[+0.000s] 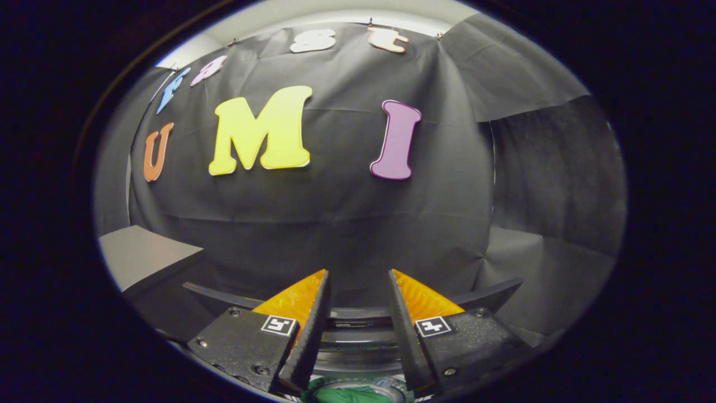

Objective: Put the clothes into the washing machine and then close the washing machine lid.

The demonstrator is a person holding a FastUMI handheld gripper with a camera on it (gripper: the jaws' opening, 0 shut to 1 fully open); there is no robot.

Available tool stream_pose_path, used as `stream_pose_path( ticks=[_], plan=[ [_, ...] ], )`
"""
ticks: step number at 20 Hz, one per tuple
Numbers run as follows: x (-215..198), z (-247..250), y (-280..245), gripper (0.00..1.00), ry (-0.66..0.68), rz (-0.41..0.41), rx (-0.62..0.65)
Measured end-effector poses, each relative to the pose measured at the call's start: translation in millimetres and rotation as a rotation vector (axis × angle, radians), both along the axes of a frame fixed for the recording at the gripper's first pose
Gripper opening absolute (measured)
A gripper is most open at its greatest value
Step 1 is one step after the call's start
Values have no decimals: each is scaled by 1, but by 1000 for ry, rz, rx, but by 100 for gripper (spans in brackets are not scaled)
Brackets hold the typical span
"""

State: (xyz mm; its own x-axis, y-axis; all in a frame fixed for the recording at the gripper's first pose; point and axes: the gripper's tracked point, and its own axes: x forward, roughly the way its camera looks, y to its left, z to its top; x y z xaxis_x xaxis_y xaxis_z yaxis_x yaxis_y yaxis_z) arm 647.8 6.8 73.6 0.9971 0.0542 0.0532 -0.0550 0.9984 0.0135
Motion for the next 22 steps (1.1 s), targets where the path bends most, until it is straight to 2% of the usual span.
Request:
stream_pose_path(
  ticks=[22],
  plan=[
    [-59, -37, -7, 65, -14, 8, -12]
  ],
)
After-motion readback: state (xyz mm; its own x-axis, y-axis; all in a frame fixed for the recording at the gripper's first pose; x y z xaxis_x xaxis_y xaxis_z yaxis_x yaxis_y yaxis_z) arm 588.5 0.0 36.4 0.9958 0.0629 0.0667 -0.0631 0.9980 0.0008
